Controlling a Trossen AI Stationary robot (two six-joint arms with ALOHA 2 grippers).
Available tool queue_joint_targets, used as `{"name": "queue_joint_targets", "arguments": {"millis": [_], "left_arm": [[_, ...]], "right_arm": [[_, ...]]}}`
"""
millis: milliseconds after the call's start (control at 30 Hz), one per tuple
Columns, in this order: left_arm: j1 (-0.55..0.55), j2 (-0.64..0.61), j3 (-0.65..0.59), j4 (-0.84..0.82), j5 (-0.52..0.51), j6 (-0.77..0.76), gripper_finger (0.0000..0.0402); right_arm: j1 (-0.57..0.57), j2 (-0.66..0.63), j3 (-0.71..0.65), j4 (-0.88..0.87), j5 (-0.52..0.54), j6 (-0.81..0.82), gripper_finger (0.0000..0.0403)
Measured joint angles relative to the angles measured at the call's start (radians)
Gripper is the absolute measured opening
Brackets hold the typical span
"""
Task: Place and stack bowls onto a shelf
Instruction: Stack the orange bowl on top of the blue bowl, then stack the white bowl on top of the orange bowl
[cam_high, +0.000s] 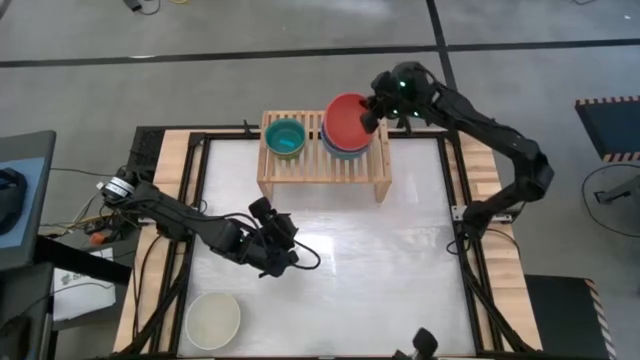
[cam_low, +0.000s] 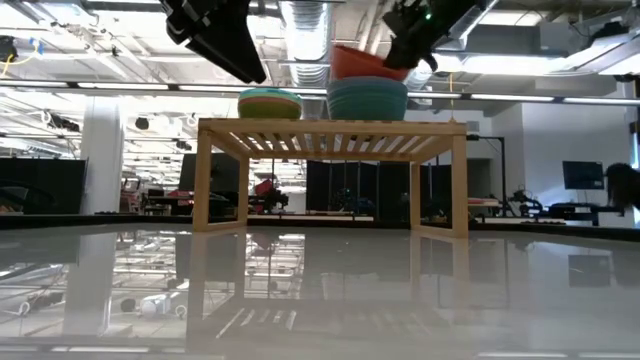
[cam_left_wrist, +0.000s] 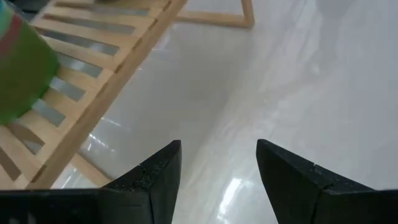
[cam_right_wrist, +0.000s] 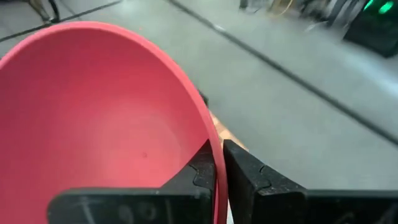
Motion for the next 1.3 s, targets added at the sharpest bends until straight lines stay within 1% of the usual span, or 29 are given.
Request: {"name": "queue_joint_targets", "arguments": {"millis": [100, 167, 233, 400, 500, 567, 667, 733, 767, 900, 933, 967, 1067, 1167, 1300], "left_arm": [[0.010, 0.000, 0.000, 0.000, 0.027, 0.002, 0.0194], [0.015, 0.000, 0.000, -0.001, 0.034, 0.002, 0.0194], [0.016, 0.000, 0.000, -0.004, 0.045, 0.002, 0.0194], [0.015, 0.000, 0.000, -0.029, 0.058, -0.009, 0.0194], [0.016, 0.000, 0.000, -0.057, 0.057, -0.024, 0.0194], [0.016, -0.004, 0.000, -0.096, 0.059, -0.040, 0.0194], [0.016, -0.034, 0.001, -0.180, 0.089, -0.084, 0.0194], [0.011, -0.067, 0.001, -0.251, 0.148, -0.113, 0.0194], [0.008, -0.085, 0.001, -0.285, 0.210, -0.117, 0.0194], [-0.034, -0.123, -0.001, -0.439, 0.592, -0.113, 0.0194], [-0.056, -0.126, -0.006, -0.462, 0.663, -0.130, 0.0194], [-0.080, -0.126, -0.014, -0.476, 0.711, -0.150, 0.0194], [-0.159, -0.127, -0.057, -0.463, 0.782, -0.210, 0.0194], [-0.225, -0.126, -0.124, -0.402, 0.847, -0.228, 0.0194], [-0.278, -0.125, -0.194, -0.357, 0.882, -0.276, 0.0194]], "right_arm": [[-0.019, 0.034, 0.028, -0.032, -0.043, 0.015, 0.0054], [-0.026, 0.049, 0.033, -0.037, -0.074, 0.015, 0.0066], [-0.037, 0.054, 0.031, -0.063, -0.099, 0.015, 0.0085], [-0.045, 0.043, 0.032, -0.065, -0.099, 0.029, 0.0156], [-0.056, 0.020, 0.032, -0.055, -0.098, 0.030, 0.0191], [-0.058, 0.001, 0.032, -0.054, -0.096, 0.030, 0.0206], [-0.056, -0.032, 0.032, -0.088, -0.094, 0.024, 0.0217], [-0.039, -0.055, 0.032, -0.122, -0.094, 0.020, 0.0218], [-0.028, -0.068, 0.030, -0.137, -0.095, 0.013, 0.0218], [0.022, -0.142, -0.036, -0.149, -0.094, 0.002, 0.0215], [0.039, -0.166, -0.061, -0.141, -0.094, 0.002, 0.0215], [0.054, -0.191, -0.092, -0.130, -0.094, 0.003, 0.0215], [0.100, -0.268, -0.203, -0.080, -0.094, 0.021, 0.0215], [0.144, -0.338, -0.323, -0.006, -0.093, 0.045, 0.0215], [0.182, -0.410, -0.450, 0.061, -0.092, 0.094, 0.0215]]}}
